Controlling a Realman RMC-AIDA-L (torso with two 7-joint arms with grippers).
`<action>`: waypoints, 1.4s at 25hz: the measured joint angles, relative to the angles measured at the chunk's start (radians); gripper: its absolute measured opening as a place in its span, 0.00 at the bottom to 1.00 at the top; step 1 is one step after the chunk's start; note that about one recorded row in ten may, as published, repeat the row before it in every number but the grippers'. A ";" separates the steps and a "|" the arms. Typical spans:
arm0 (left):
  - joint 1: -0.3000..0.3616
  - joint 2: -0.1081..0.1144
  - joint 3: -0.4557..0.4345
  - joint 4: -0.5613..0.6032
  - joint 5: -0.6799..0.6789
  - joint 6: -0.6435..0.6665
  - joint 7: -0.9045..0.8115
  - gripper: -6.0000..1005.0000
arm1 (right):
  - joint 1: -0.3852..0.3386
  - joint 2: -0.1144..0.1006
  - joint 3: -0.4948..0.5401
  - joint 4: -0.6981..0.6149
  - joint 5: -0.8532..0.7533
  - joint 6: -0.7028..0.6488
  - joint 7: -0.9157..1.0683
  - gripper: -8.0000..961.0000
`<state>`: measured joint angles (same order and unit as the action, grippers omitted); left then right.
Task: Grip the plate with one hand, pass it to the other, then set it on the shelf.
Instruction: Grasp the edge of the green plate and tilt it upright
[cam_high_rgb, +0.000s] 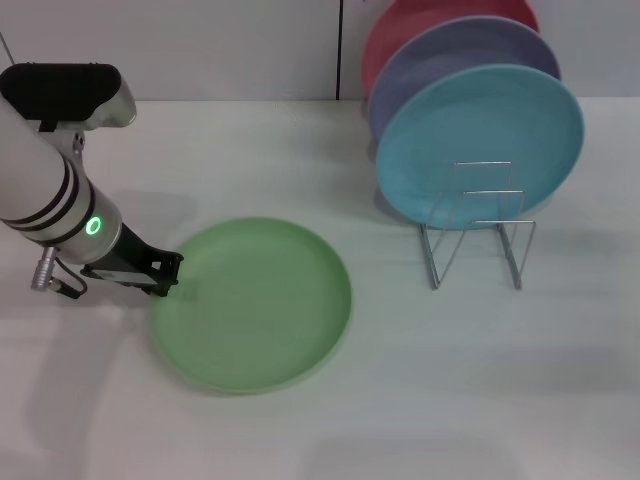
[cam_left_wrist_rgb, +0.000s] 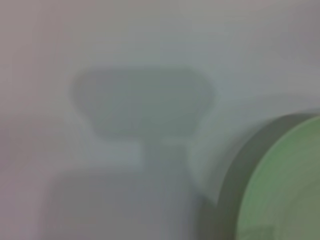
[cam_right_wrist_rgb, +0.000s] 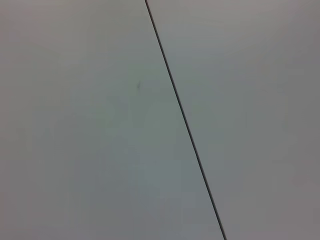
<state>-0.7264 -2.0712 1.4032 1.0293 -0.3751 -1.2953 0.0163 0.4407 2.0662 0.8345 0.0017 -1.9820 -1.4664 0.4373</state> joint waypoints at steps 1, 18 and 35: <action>0.002 0.000 -0.001 0.001 -0.001 0.000 0.002 0.06 | 0.001 0.000 0.000 0.000 0.000 0.000 0.000 0.78; 0.224 0.007 -0.168 0.092 -0.306 0.105 0.291 0.04 | 0.022 -0.003 0.007 -0.001 0.005 0.011 -0.001 0.78; 0.440 0.005 -0.249 0.036 -0.843 0.313 0.866 0.04 | 0.032 0.005 -0.002 0.002 0.001 0.043 -0.012 0.78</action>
<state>-0.2860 -2.0664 1.1540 1.0652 -1.2177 -0.9825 0.8821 0.4727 2.0709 0.8323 0.0038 -1.9810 -1.4236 0.4249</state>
